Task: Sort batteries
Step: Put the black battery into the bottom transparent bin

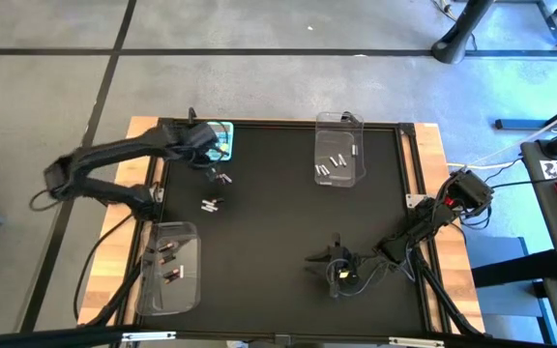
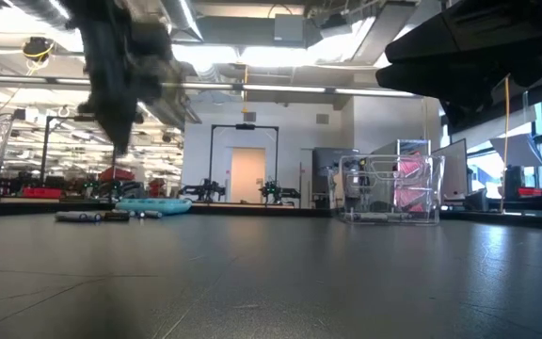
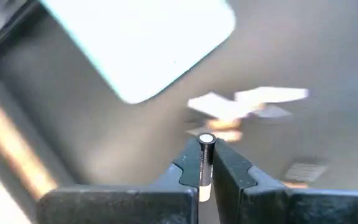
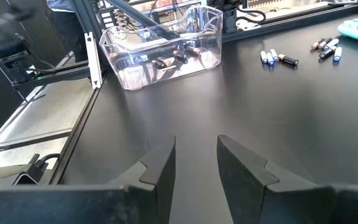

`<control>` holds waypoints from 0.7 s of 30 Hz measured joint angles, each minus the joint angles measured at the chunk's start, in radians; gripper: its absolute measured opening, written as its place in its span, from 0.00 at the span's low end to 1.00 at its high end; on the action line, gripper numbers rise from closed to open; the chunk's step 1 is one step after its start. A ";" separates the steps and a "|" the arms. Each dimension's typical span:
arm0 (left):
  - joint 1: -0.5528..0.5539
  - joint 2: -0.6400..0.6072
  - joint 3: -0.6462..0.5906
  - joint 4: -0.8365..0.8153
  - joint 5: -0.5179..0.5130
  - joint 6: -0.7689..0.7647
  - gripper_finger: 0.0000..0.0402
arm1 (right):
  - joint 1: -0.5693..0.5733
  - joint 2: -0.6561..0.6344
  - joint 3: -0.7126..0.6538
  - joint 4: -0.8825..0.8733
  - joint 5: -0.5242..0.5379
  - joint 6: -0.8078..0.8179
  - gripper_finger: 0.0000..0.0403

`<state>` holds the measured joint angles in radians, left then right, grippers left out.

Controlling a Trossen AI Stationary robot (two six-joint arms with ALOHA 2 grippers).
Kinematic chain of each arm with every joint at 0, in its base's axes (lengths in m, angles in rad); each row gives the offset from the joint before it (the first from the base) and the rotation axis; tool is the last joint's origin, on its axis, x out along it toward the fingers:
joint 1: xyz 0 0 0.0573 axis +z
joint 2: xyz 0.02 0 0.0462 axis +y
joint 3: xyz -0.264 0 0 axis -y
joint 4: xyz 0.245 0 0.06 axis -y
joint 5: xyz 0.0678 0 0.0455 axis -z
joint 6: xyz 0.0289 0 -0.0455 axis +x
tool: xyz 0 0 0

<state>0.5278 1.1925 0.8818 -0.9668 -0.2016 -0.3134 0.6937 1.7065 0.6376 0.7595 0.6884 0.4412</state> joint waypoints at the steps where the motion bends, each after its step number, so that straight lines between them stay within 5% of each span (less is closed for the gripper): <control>1: -0.037 -0.036 0.014 0.003 0.041 -0.008 0.02 | 0.000 0.000 0.000 0.000 0.000 0.000 0.30; 7: -0.442 -0.222 0.032 0.226 0.205 -0.134 0.02 | 0.000 0.000 0.000 0.001 0.010 0.006 0.30; 14: -1.033 -0.205 0.032 0.527 0.078 -0.261 0.02 | 0.000 0.000 0.000 0.002 0.010 0.020 0.30; 17: -1.215 -0.141 0.054 0.454 -0.031 -0.437 0.02 | 0.000 0.000 0.000 0.003 0.011 0.026 0.30; 21: -1.380 -0.015 0.133 0.116 -0.100 -0.843 0.02 | 0.000 0.000 0.000 0.003 0.011 0.026 0.30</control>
<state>-0.8521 1.1775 1.0152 -0.8510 -0.3016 -1.1559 0.6933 1.7065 0.6376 0.7620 0.6998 0.4674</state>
